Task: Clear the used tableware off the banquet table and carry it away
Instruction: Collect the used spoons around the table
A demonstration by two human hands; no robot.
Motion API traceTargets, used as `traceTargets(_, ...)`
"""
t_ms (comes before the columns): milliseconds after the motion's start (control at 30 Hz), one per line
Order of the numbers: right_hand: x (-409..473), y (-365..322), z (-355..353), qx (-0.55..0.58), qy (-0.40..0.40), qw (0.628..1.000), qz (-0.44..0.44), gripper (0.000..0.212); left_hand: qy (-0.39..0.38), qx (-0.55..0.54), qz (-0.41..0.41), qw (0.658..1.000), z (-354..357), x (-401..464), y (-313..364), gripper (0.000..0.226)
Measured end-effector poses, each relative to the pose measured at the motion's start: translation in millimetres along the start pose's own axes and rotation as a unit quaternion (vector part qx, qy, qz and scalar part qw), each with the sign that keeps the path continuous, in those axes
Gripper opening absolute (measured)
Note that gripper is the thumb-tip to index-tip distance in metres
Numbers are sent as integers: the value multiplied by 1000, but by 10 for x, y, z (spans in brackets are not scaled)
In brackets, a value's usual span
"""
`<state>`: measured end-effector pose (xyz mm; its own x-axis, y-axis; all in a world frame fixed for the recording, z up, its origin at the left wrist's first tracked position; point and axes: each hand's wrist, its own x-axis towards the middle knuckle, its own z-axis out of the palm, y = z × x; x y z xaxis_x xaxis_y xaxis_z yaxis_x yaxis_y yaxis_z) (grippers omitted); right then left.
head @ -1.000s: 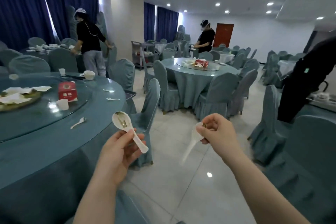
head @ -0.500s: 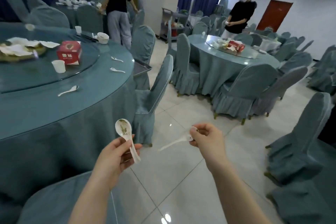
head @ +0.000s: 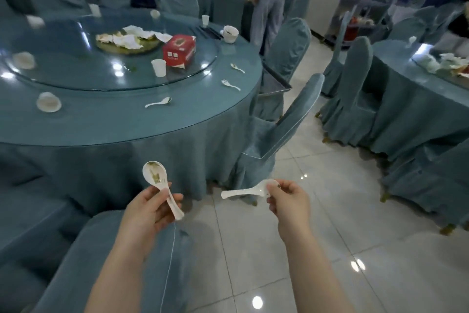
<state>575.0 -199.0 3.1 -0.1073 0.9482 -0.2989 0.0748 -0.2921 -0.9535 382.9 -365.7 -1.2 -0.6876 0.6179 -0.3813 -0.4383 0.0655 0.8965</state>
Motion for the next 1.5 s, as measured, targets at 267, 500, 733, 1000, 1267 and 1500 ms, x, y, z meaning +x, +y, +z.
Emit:
traceTargets(267,677,77,602,-27,-137,989,48,4,122,-12,-4,992,-2,75,-29,14)
traceTargets(500,1344,46,1544,-56,-213,973,65,2,202,-41,17,978,-143,804,295,12)
traceTargets(733,2186,-196,2585,-114,-194,974,16,8,231,-47,19,972,-280,1961,810,12)
traceTargets(1000,2913,-203,3628,-159,-203,966,31,10,295,-67,11,953,-492,2723,1069,17)
traceTargets(1267,3697,-153,4745,-238,-271,932,38,12,400,-103,-29,910,-402,3309,1175,15)
traceTargets(1500,4027,-29,5341,-378,-349,857,-25,22,439,-92,-60,892,-175,3625,1237,15)
